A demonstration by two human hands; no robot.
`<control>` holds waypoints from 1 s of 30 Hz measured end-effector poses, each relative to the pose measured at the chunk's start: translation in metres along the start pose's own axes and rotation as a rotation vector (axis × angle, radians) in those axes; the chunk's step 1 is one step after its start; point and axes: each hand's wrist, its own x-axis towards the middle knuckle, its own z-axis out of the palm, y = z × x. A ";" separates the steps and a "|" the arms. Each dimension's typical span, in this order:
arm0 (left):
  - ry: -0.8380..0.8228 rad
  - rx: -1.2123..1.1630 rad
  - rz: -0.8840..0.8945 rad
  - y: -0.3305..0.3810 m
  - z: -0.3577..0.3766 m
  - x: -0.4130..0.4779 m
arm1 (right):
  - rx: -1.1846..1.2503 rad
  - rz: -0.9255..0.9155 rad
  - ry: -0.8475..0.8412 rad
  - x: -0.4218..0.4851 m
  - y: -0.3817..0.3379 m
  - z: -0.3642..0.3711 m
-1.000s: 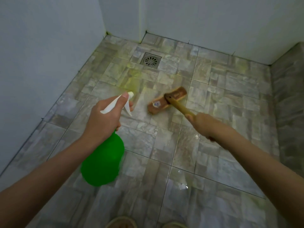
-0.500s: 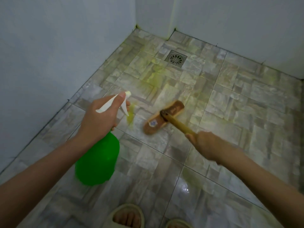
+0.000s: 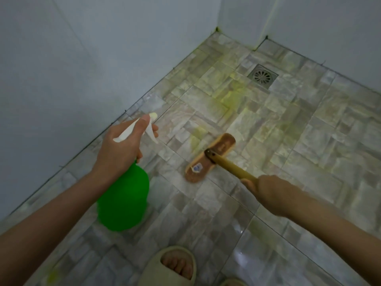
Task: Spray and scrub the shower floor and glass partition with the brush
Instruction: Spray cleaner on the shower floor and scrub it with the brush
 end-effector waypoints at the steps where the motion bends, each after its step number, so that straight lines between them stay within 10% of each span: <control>1: 0.004 0.013 -0.007 -0.003 -0.003 -0.002 | -0.013 -0.021 -0.015 0.008 -0.011 -0.006; 30: 0.121 0.084 -0.096 -0.029 -0.034 -0.010 | 0.026 -0.197 0.105 0.101 -0.121 -0.069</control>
